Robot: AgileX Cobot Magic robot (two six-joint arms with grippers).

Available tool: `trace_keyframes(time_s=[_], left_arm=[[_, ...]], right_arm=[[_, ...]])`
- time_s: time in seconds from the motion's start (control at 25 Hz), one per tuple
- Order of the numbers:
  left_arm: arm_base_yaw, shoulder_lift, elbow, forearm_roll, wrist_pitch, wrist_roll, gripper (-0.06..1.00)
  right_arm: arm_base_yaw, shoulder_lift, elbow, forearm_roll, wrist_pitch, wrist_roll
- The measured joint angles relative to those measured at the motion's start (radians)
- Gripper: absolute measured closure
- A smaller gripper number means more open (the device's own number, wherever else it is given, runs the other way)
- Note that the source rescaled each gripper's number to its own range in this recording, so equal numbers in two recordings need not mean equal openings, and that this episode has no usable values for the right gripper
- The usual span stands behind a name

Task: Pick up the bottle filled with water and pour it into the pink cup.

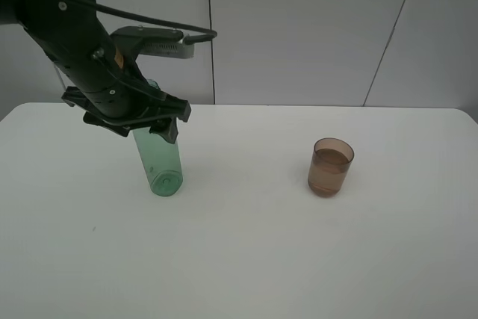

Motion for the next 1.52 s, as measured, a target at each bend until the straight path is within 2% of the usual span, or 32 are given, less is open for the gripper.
trace_keyframes(time_s=[0.48, 0.72, 1.0, 1.24, 1.52], left_arm=[[-0.034, -0.197, 0.000, -0.007, 0.211, -0.068, 0.48], [-0.068, -0.376, 0.000, 0.004, 0.318, -0.068, 0.48], [-0.068, -0.545, 0.000, 0.013, 0.455, -0.059, 0.48], [-0.068, -0.714, 0.073, 0.050, 0.474, -0.002, 0.48], [-0.068, -0.919, 0.306, 0.049, 0.415, -0.019, 0.48]], right_arm=[[0.000, 0.000, 0.000, 0.000, 0.000, 0.000], [0.000, 0.000, 0.000, 0.000, 0.000, 0.000], [0.000, 0.000, 0.000, 0.000, 0.000, 0.000], [0.000, 0.000, 0.000, 0.000, 0.000, 0.000], [0.000, 0.000, 0.000, 0.000, 0.000, 0.000]])
